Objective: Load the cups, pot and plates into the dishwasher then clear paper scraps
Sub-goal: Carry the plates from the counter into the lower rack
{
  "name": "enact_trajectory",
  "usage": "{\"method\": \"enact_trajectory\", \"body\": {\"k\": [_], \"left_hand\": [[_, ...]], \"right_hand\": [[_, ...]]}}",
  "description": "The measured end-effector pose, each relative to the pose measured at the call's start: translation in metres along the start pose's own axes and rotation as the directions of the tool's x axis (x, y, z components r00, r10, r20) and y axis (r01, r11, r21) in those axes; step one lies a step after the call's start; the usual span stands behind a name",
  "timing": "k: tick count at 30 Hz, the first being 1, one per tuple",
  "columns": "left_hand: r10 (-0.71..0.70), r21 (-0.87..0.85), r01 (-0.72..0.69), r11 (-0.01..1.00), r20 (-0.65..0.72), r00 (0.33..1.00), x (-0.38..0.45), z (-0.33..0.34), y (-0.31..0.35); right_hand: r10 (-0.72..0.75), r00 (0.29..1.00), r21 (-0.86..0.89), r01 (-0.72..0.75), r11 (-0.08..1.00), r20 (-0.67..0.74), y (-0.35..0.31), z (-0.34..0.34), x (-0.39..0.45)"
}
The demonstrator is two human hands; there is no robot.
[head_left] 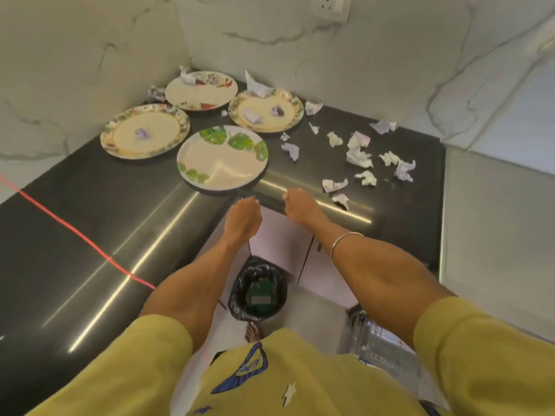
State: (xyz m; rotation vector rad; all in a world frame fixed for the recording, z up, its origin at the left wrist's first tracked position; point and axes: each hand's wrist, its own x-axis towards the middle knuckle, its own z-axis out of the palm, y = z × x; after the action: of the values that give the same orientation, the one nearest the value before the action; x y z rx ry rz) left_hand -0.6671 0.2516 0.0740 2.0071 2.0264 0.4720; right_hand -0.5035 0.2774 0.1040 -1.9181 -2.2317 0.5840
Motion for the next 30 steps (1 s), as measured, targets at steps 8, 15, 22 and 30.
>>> {"method": "enact_trajectory", "body": {"k": [8,15,22,30], "left_hand": [[0.038,0.080,-0.037,0.996,-0.015,0.999,0.107,-0.015,-0.027],[-0.005,0.105,-0.004,0.994,0.085,0.996,0.162,0.004,-0.025],[-0.056,0.253,0.027,0.967,0.110,0.992,0.196,0.029,-0.012],[-0.205,0.214,0.212,0.954,-0.057,0.977,0.193,0.070,-0.003]], "right_hand": [[0.098,0.987,0.131,-0.082,0.988,-0.127,-0.013,-0.019,0.105],[0.139,0.979,0.198,-0.108,0.974,-0.150,-0.002,-0.021,0.173],[0.195,0.963,0.269,-0.141,0.953,-0.187,0.020,-0.041,0.249],[0.282,0.953,0.463,-0.202,0.863,-0.111,0.043,-0.049,0.328]]}}
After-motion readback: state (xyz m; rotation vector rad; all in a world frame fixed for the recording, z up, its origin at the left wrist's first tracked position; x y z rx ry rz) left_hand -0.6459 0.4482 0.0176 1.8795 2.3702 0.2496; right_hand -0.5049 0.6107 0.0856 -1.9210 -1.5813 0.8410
